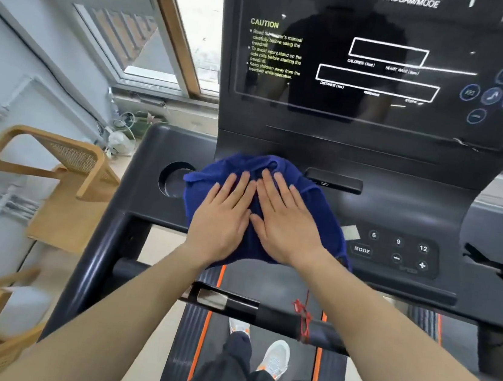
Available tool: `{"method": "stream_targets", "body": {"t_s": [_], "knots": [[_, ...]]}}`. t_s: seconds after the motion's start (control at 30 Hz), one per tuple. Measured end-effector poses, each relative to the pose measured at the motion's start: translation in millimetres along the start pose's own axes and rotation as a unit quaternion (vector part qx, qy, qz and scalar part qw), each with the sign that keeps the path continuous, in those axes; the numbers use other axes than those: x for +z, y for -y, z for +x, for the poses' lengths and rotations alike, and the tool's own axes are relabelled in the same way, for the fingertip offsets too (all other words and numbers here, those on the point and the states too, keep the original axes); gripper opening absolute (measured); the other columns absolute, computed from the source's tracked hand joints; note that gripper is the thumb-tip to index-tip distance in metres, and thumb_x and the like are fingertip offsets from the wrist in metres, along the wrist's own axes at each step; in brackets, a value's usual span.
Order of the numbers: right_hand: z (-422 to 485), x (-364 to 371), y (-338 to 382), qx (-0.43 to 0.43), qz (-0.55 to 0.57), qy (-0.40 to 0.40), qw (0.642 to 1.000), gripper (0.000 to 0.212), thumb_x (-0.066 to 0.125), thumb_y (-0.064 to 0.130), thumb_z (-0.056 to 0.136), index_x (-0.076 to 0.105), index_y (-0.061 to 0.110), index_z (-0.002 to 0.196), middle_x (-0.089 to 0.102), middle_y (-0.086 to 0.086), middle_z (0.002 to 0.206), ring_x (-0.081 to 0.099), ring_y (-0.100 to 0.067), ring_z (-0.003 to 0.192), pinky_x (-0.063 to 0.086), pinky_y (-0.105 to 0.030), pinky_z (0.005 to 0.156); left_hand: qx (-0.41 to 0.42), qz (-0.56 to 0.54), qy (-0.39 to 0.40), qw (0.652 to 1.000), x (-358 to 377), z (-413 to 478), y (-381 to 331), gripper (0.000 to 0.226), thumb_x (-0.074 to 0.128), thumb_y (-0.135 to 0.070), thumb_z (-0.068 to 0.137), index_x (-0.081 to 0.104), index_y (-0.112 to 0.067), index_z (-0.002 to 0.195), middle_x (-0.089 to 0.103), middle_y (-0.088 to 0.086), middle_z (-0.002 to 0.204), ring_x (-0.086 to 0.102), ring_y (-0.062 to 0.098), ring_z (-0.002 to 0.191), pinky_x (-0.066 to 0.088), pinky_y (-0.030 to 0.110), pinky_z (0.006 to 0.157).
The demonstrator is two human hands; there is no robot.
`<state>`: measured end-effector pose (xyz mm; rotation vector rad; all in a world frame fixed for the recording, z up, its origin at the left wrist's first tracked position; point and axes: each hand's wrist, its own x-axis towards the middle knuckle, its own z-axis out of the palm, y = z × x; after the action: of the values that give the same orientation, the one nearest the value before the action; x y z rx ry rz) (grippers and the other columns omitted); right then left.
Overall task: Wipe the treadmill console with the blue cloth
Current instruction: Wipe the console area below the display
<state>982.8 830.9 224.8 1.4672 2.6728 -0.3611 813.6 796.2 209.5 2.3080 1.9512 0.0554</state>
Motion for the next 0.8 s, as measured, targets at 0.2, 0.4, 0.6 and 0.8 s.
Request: {"method": "stream_targets", "body": {"t_s": [0.2,0.4,0.6,0.8], "knots": [[-46.2,16.6,17.3,-0.026,0.001,-0.017,1.000,0.071,0.023,0.049,0.099,0.027,0.007,0.157,0.022,-0.010,0.165,0.014,-0.026,0.154,0.016,-0.043,0.125,0.069,-0.009,-0.029,0.997,5.5,-43.0,6.5,0.053,0.034,-0.026,0.102,0.043,-0.006,0.150,0.038,0.011,0.158,0.035,0.026,0.147,0.027,0.042,0.120],[27.9,-13.0,-10.0,-0.095,-0.085,-0.008,0.992,0.073,0.022,0.055,0.102,0.007,0.014,0.161,0.000,-0.003,0.169,-0.003,-0.019,0.155,-0.002,-0.040,0.125,-0.074,-0.022,-0.020,0.997,-4.2,11.3,4.2,0.060,0.023,-0.031,0.102,0.026,-0.006,0.157,0.026,0.016,0.163,0.025,0.033,0.151,0.028,0.050,0.118],[16.9,-28.2,-82.5,-0.073,-0.160,-0.074,0.982,0.076,0.034,0.055,0.099,0.018,0.012,0.160,0.014,-0.006,0.168,0.012,-0.022,0.154,0.011,-0.041,0.125,-0.006,-0.031,-0.020,0.999,-8.2,62.1,-37.1,0.062,0.030,-0.031,0.106,0.007,-0.010,0.160,0.011,0.012,0.168,0.002,0.029,0.155,0.013,0.047,0.124],[-51.9,-24.7,-157.8,0.030,-0.147,-0.077,0.986,0.074,0.028,0.058,0.100,0.019,0.015,0.160,0.022,-0.004,0.166,0.017,-0.023,0.154,0.016,-0.044,0.124,0.133,0.001,-0.012,0.991,-11.4,92.8,-111.1,0.064,0.040,-0.033,0.104,0.014,-0.014,0.160,0.014,0.005,0.168,0.006,0.024,0.155,0.011,0.044,0.125]]}}
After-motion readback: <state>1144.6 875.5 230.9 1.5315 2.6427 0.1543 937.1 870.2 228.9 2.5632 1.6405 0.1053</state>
